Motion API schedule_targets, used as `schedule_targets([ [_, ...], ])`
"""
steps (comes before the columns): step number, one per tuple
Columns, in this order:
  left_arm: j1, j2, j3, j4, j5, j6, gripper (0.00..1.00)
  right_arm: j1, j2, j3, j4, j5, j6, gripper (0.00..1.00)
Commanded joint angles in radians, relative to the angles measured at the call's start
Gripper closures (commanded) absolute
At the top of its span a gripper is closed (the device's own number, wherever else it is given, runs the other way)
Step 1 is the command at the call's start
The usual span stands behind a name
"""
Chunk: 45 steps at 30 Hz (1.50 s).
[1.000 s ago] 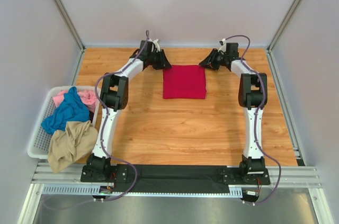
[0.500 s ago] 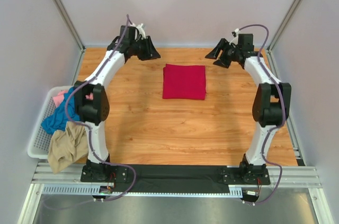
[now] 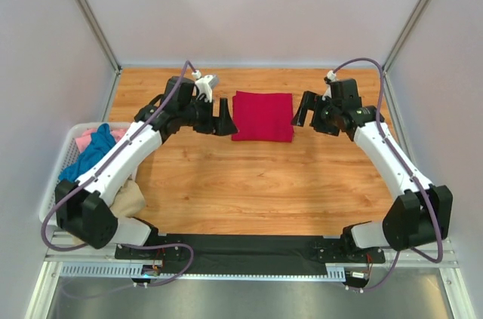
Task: Fold and stack the t-shirts
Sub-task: Neatly place the folded tshirt to the corner
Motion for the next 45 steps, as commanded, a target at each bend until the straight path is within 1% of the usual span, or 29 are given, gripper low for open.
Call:
schedule_targets([
  [1, 0.011, -0.123, -0.103, 0.015, -0.091, 0.03, 0.04, -0.002, -0.077, -0.048, 0.034, 0.167, -0.02, 0.0],
  [2, 0.011, -0.139, -0.126, 0.014, -0.11, 0.039, 0.01, -0.004, -0.062, -0.061, 0.063, 0.172, -0.031, 0.0],
  [5, 0.011, -0.172, -0.171, -0.029, -0.138, 0.091, 0.01, -0.004, -0.002, -0.052, 0.137, 0.201, -0.058, 0.0],
  [6, 0.011, -0.18, -0.177, -0.04, -0.145, 0.105, 0.0, -0.004, 0.056, -0.055, 0.167, 0.197, -0.092, 0.0],
  [8, 0.011, -0.189, -0.188, -0.06, -0.162, 0.131, 0.01, -0.01, 0.13, -0.034, 0.218, 0.132, -0.109, 0.01],
  [9, 0.011, -0.202, -0.191, -0.06, -0.162, 0.143, 0.01, -0.013, 0.217, 0.001, 0.227, 0.102, -0.121, 0.03],
  [11, 0.011, -0.208, -0.184, -0.065, -0.168, 0.157, 0.0, -0.014, 0.298, 0.046, 0.261, 0.048, -0.135, 0.05],
  [13, 0.011, -0.215, -0.168, -0.081, -0.146, 0.159, 0.01, -0.02, 0.416, 0.113, 0.28, -0.003, -0.144, 0.08],
  [14, 0.011, -0.22, -0.171, -0.08, -0.13, 0.157, 0.01, -0.024, 0.456, 0.142, 0.278, -0.021, -0.147, 0.1],
  [15, 0.011, -0.24, -0.179, -0.077, -0.123, 0.155, 0.01, -0.027, 0.493, 0.206, 0.269, -0.035, -0.155, 0.14],
  [16, 0.011, -0.249, -0.205, -0.062, -0.115, 0.151, 0.01, -0.027, 0.562, 0.231, 0.258, -0.047, -0.173, 0.15],
  [17, 0.011, -0.26, -0.214, -0.06, -0.112, 0.148, 0.01, -0.028, 0.588, 0.256, 0.251, -0.046, -0.18, 0.16],
  [20, 0.011, -0.295, -0.219, -0.058, -0.109, 0.149, 0.01, -0.043, 0.676, 0.313, 0.243, -0.06, -0.18, 0.25],
  [21, 0.011, -0.309, -0.216, -0.06, -0.118, 0.152, 0.01, -0.048, 0.688, 0.317, 0.244, -0.066, -0.18, 0.3],
  [25, 0.011, -0.323, -0.228, -0.048, -0.165, 0.155, 0.01, -0.062, 0.714, 0.307, 0.277, -0.075, -0.183, 0.36],
  [26, 0.011, -0.318, -0.226, -0.052, -0.165, 0.155, 0.01, -0.065, 0.725, 0.314, 0.281, -0.078, -0.183, 0.39],
  [27, 0.011, -0.306, -0.219, -0.061, -0.162, 0.157, 0.01, -0.066, 0.733, 0.32, 0.281, -0.089, -0.183, 0.44],
  [32, 0.012, -0.286, -0.205, -0.058, -0.152, 0.155, 0.02, -0.068, 0.773, 0.376, 0.241, -0.104, -0.198, 0.56],
  [33, 0.012, -0.284, -0.203, -0.06, -0.153, 0.154, 0.02, -0.067, 0.771, 0.377, 0.243, -0.112, -0.206, 0.6],
  [35, 0.014, -0.289, -0.206, -0.057, -0.147, 0.149, 0.02, -0.07, 0.77, 0.377, 0.25, -0.121, -0.212, 0.64],
  [36, 0.014, -0.291, -0.211, -0.051, -0.142, 0.149, 0.02, -0.071, 0.77, 0.385, 0.249, -0.129, -0.22, 0.7],
  [38, 0.014, -0.291, -0.214, -0.051, -0.136, 0.148, 0.02, -0.076, 0.771, 0.394, 0.241, -0.138, -0.224, 0.75],
  [39, 0.014, -0.291, -0.213, -0.052, -0.136, 0.148, 0.02, -0.074, 0.77, 0.4, 0.241, -0.142, -0.227, 0.82],
  [40, 0.014, -0.291, -0.211, -0.054, -0.141, 0.148, 0.03, -0.079, 0.768, 0.403, 0.238, -0.141, -0.232, 0.85],
  [41, 0.014, -0.291, -0.21, -0.054, -0.142, 0.149, 0.03, -0.079, 0.768, 0.408, 0.235, -0.138, -0.235, 0.91],
  [44, 0.014, -0.292, -0.213, -0.052, -0.136, 0.146, 0.03, -0.103, 0.773, 0.432, 0.226, -0.129, -0.241, 0.97],
  [45, 0.014, -0.291, -0.213, -0.051, -0.129, 0.145, 0.03, -0.111, 0.774, 0.454, 0.218, -0.121, -0.243, 0.98],
])
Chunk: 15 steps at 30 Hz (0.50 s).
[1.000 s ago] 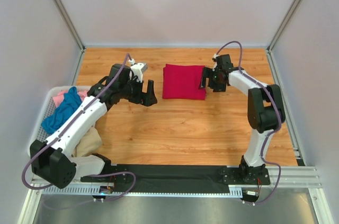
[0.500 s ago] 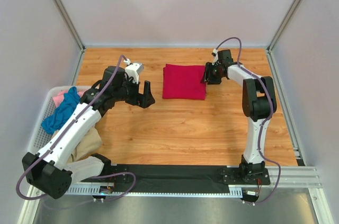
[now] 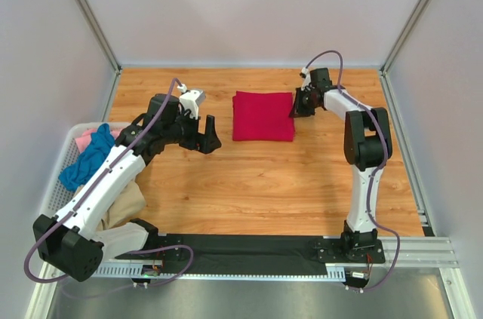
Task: Fold and stack the t-shirts
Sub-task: Neatly place the folded tshirt to the corner
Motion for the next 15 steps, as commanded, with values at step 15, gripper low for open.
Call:
schedule_targets([
  [15, 0.004, -0.019, 0.0, 0.018, 0.035, 0.009, 0.03, -0.262, 0.162, 0.362, -0.212, 0.106, -0.087, 1.0],
])
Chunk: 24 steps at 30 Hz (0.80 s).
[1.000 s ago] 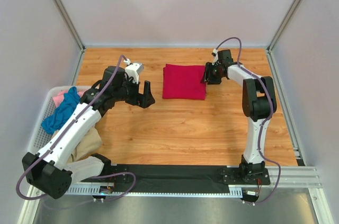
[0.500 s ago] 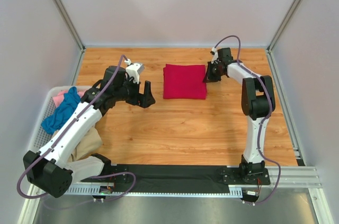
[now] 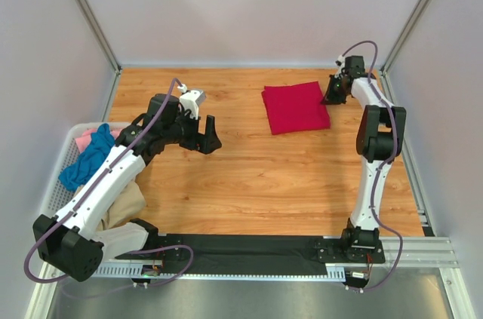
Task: Fold and stack the t-shirts
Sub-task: Neatly place the folded tshirt to the corner
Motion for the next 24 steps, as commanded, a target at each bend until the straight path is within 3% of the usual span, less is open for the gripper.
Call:
schedule_targets([
  [1, 0.004, -0.022, 0.001, 0.018, 0.025, 0.009, 0.03, -0.067, 0.04, 0.083, -0.037, 0.043, -0.035, 1.0],
  [11, 0.004, -0.036, -0.008, 0.019, 0.024, 0.008, 0.03, -0.22, 0.175, 0.329, -0.092, 0.114, -0.094, 1.0],
  [17, 0.004, -0.026, -0.008, 0.022, 0.033, 0.005, 0.03, -0.253, 0.253, 0.464, -0.088, 0.166, -0.086, 1.0],
  [24, 0.004, -0.018, 0.0, 0.018, 0.031, 0.009, 0.03, -0.28, 0.27, 0.467, -0.03, 0.186, -0.028, 1.0],
])
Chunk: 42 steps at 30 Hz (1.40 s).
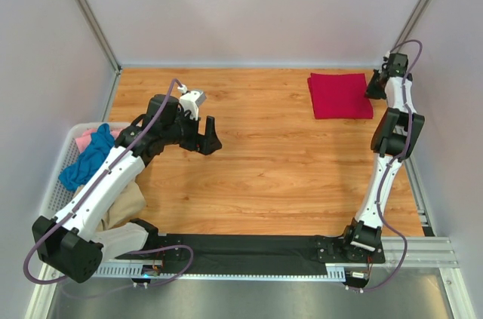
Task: Fold and stack the t-shirts
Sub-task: Neatly place the folded tshirt to the corner
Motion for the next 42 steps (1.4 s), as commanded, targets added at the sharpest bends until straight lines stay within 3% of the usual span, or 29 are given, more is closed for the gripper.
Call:
schedule_targets([
  [1, 0.002, -0.007, 0.004, 0.015, 0.01, 0.01, 0.03, -0.015, 0.007, 0.039, 0.057, 0.037, 0.026, 1.0],
  [29, 0.004, -0.018, 0.001, 0.019, 0.004, 0.008, 0.03, -0.061, 0.033, 0.115, 0.067, 0.065, -0.008, 0.99],
  [30, 0.004, -0.016, 0.001, 0.019, 0.003, 0.008, 0.03, -0.061, 0.032, 0.111, 0.065, 0.067, -0.007, 0.96],
  [33, 0.005, -0.016, 0.002, 0.024, 0.004, 0.008, 0.03, -0.061, -0.008, 0.068, 0.067, 0.074, -0.002, 0.7],
  [34, 0.007, -0.016, 0.001, 0.024, 0.002, 0.007, 0.03, -0.061, -0.054, 0.05, 0.071, 0.074, 0.001, 0.5],
  [36, 0.007, -0.028, -0.004, 0.029, 0.003, 0.014, 0.03, -0.056, -0.111, 0.004, 0.085, 0.082, 0.012, 0.34],
  [39, 0.008, -0.054, -0.012, 0.053, -0.012, 0.016, 0.03, -0.05, -0.253, -0.107, 0.102, 0.09, 0.061, 0.0],
  [42, 0.019, -0.096, -0.038, 0.094, -0.006, 0.011, 0.02, -0.035, -0.387, -0.207, 0.077, 0.103, 0.113, 0.0],
])
